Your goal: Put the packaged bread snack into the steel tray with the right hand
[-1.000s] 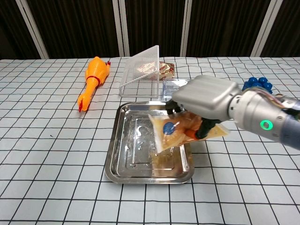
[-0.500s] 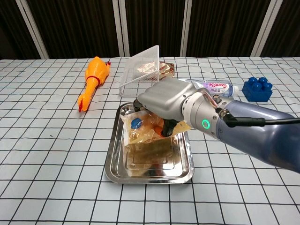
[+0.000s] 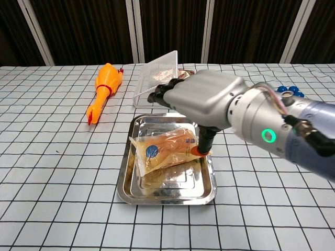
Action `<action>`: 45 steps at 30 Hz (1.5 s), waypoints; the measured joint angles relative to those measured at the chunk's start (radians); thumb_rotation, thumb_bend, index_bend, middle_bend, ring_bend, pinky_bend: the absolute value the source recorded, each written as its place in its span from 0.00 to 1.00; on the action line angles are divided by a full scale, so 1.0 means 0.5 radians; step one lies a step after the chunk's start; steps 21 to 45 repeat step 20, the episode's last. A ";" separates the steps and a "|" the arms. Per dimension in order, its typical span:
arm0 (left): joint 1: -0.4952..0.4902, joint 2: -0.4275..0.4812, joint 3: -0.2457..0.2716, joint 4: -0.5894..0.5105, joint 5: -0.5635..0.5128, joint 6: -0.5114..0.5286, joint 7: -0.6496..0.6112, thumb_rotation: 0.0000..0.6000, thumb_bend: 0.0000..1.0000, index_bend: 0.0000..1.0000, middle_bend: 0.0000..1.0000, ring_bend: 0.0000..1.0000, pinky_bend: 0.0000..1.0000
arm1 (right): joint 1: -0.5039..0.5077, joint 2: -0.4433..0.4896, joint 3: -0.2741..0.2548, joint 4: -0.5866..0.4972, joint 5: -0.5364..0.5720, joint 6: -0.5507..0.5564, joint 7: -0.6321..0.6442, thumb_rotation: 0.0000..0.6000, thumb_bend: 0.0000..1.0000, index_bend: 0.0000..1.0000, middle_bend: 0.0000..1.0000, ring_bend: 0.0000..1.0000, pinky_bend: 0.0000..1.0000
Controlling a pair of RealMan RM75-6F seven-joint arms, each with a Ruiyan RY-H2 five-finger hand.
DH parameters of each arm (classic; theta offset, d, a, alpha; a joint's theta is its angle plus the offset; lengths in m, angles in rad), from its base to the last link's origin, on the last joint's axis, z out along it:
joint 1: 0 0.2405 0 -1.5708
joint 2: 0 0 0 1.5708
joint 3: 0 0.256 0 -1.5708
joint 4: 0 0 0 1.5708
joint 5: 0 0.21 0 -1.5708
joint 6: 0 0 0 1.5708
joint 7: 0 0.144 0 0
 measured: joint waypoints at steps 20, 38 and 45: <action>0.084 -0.056 0.084 -0.109 0.180 0.169 0.223 1.00 0.08 0.00 0.00 0.00 0.00 | -0.948 0.624 -0.645 0.925 -0.976 0.637 2.102 1.00 0.28 0.00 0.00 0.00 0.00; 0.084 -0.056 0.084 -0.109 0.180 0.169 0.223 1.00 0.08 0.00 0.00 0.00 0.00 | -0.948 0.624 -0.645 0.925 -0.976 0.637 2.102 1.00 0.28 0.00 0.00 0.00 0.00; 0.084 -0.056 0.084 -0.109 0.180 0.169 0.223 1.00 0.08 0.00 0.00 0.00 0.00 | -0.948 0.624 -0.645 0.925 -0.976 0.637 2.102 1.00 0.28 0.00 0.00 0.00 0.00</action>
